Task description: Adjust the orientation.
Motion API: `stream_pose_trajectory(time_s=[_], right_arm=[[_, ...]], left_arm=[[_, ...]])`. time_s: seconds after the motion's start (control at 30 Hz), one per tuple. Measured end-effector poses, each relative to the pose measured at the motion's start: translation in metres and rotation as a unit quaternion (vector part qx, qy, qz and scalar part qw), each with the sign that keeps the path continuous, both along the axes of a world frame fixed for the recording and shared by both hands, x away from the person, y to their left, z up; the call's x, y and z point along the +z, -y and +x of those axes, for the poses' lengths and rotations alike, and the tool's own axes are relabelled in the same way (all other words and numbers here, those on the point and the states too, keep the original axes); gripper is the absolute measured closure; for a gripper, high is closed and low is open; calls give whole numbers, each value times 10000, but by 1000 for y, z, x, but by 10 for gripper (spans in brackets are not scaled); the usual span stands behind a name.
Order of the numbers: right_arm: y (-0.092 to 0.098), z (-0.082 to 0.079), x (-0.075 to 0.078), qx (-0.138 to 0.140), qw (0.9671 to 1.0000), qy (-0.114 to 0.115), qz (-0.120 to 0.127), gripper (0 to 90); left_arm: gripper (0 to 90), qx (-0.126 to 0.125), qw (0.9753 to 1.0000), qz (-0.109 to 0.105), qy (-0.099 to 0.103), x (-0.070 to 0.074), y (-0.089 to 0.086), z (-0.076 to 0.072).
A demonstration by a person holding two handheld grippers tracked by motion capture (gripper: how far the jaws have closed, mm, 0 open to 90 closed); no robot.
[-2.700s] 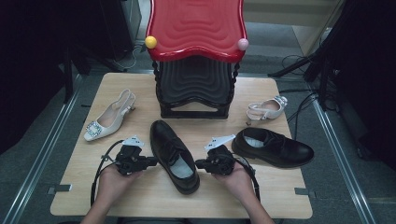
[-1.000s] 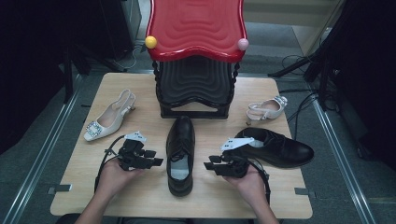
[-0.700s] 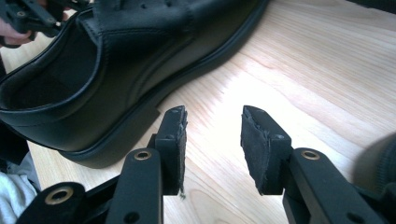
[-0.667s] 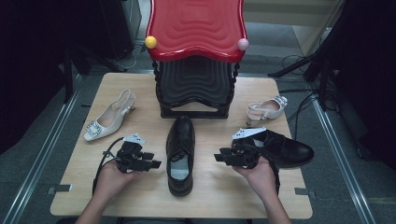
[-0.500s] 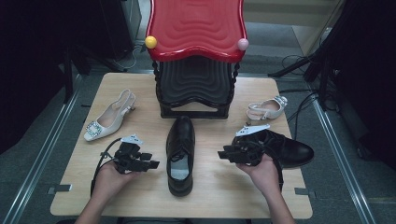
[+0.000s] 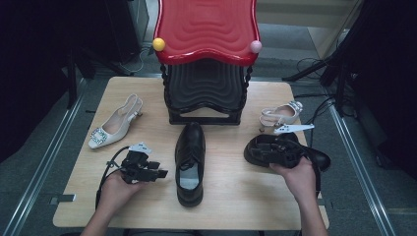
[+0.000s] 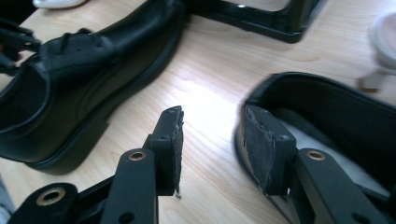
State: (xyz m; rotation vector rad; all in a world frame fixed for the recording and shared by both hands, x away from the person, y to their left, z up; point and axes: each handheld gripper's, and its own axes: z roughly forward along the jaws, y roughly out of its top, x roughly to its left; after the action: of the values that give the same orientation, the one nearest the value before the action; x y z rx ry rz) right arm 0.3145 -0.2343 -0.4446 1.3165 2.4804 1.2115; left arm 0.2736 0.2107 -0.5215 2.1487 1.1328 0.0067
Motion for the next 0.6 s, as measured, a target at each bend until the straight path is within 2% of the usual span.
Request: stream_pose_trajectory(time_s=[0.1, 0.2, 0.37, 0.47, 0.53, 0.57, 0.6], right_arm=[[8, 2, 0, -162, 9998, 21, -106, 587], [7, 6, -8, -215, 9994, -45, -260, 587], [-3, 18, -26, -240, 9987, -277, -364, 600], [-13, 29, -36, -208, 9975, -512, -448, 621], [-19, 34, -41, -229, 9963, -668, -494, 646], [-23, 36, -44, -229, 9955, -747, -535, 696], [-25, 36, -45, -278, 9952, -757, -561, 702]], left_arm=[[465, -31, 10000, 54, 11, 0, 2, 0], [465, -17, 10000, 82, -22, -2, 2, 1], [464, 15, 10000, 78, -36, -4, 3, 3], [464, 16, 9999, 96, -45, -4, 3, 3], [464, 27, 9999, 98, -46, -4, 2, 3], [464, 34, 9999, 100, -48, -4, 2, 3], [464, 35, 9999, 100, -50, -4, 2, 3]])
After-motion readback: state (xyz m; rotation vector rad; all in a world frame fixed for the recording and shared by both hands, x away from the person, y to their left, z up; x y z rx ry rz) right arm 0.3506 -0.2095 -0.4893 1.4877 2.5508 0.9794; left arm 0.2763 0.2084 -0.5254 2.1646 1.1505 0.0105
